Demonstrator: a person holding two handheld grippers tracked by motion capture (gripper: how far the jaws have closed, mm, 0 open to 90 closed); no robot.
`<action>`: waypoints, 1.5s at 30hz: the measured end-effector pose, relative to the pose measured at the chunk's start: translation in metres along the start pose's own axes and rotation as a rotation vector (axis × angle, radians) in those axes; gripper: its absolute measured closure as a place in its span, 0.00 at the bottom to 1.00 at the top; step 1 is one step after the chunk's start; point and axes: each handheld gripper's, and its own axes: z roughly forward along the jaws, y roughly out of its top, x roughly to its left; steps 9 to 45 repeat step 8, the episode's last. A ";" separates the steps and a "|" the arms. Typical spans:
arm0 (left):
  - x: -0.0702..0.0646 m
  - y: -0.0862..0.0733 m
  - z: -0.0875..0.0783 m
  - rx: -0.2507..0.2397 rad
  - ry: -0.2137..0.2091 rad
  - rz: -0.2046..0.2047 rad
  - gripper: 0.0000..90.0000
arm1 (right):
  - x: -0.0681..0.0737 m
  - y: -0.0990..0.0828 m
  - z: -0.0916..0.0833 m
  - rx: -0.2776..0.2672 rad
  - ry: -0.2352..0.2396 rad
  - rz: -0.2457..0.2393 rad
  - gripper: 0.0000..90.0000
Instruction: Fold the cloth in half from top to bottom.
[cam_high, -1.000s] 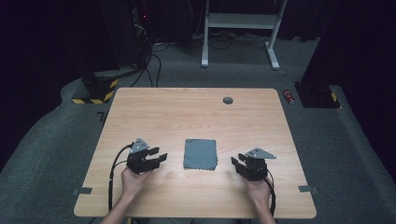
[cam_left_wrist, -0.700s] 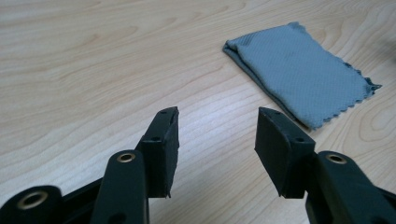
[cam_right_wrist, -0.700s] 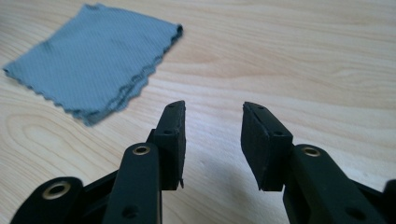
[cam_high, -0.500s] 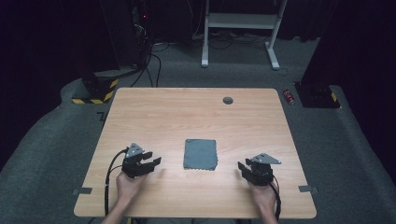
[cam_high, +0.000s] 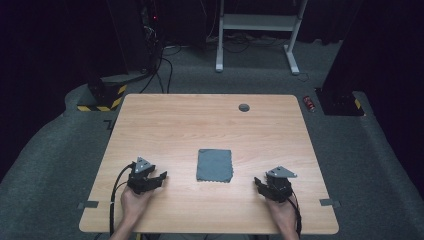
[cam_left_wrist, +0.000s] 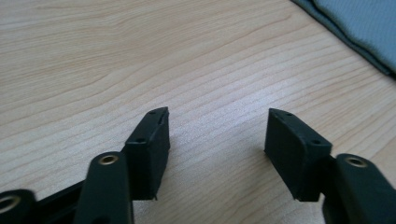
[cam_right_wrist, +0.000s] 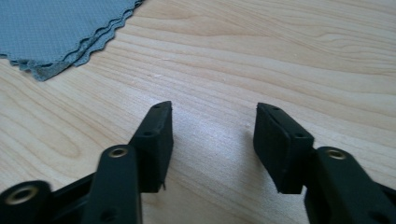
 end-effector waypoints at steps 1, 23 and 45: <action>-0.002 0.000 0.000 0.008 0.005 0.016 0.42 | 0.000 0.000 0.000 0.001 0.001 0.001 0.51; -0.003 0.000 0.001 0.011 0.002 0.021 0.37 | -0.001 0.001 0.001 0.002 -0.003 0.002 0.48; -0.003 0.000 0.001 0.011 0.002 0.021 0.37 | -0.001 0.001 0.001 0.002 -0.003 0.002 0.48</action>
